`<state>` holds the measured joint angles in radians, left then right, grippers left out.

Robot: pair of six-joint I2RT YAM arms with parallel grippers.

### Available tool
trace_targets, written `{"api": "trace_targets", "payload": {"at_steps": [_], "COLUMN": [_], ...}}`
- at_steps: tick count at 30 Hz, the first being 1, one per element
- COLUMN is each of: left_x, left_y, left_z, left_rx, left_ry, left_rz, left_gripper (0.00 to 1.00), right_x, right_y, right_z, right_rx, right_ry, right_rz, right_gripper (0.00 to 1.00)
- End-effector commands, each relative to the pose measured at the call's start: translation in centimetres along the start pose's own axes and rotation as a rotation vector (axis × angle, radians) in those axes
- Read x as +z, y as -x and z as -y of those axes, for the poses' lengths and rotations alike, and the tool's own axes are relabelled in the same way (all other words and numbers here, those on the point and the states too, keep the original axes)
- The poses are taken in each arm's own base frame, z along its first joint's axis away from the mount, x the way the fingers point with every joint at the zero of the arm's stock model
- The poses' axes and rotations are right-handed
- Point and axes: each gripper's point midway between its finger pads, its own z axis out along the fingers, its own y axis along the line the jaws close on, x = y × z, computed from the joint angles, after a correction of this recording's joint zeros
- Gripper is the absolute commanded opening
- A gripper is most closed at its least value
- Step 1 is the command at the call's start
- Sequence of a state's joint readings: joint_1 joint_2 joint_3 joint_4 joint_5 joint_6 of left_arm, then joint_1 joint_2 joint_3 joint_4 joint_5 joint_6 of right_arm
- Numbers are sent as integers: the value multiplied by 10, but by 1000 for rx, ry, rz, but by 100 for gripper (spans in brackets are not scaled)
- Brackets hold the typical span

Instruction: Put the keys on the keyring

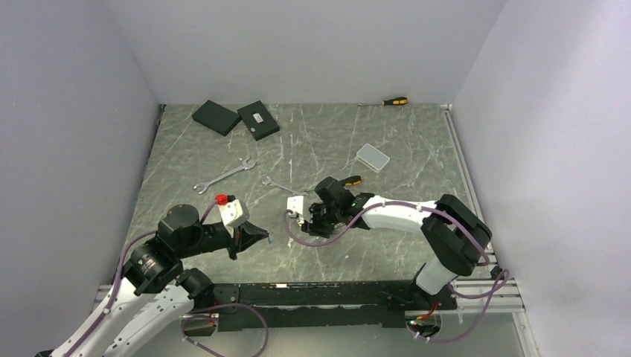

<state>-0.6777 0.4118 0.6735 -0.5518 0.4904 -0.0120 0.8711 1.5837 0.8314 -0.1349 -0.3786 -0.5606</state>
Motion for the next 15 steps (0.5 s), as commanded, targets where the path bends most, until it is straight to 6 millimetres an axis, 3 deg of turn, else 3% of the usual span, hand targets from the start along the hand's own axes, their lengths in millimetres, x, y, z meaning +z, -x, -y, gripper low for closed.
{"api": "trace_targets", "payload": {"at_steps": [1, 15], "left_x": [-1, -2], "left_y": [3, 3], "left_z": [-1, -1], "left_rx": [-2, 5], "left_ry": [9, 15], "left_rz": [17, 23], "left_gripper": [0, 0], "right_x": [2, 10], "right_y": [9, -11], "right_z": [2, -3], "right_rx": [-25, 22], "right_ry": [27, 24], "right_rz": [20, -20], "right_gripper": [44, 32]}}
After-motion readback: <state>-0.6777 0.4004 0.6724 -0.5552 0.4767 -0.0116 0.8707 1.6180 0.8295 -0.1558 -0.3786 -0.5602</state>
